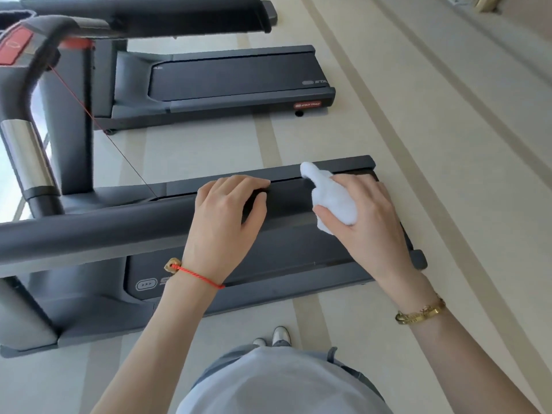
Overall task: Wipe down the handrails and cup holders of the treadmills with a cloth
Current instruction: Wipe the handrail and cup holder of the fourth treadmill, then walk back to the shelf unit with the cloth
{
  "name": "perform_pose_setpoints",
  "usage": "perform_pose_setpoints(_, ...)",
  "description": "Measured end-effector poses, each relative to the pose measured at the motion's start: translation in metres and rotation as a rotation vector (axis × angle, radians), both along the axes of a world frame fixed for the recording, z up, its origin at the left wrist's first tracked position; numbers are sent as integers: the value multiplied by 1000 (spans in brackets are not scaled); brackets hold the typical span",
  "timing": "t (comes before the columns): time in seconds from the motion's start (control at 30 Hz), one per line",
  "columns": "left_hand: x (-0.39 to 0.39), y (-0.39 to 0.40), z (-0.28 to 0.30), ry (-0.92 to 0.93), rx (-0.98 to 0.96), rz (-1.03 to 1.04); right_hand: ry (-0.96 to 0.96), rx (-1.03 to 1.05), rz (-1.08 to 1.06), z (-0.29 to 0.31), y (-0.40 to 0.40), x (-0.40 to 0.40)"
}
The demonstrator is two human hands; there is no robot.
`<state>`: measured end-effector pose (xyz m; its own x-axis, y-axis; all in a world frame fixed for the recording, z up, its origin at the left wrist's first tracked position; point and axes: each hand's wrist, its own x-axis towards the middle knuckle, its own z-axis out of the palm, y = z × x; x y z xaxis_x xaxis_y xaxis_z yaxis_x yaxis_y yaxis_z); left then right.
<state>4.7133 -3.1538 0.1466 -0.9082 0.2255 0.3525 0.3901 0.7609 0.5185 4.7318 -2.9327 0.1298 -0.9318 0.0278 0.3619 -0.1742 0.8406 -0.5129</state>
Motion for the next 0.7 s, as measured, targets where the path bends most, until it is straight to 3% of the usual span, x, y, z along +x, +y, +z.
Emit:
perform_pose_setpoints(0.3,15,27,-5,97,-3,-341,-142,-144,-383,-8,7,93)
perform_pose_setpoints(0.7,34,61,-38,-102,-10,-791,-246,-183,-873,-29,-8,193)
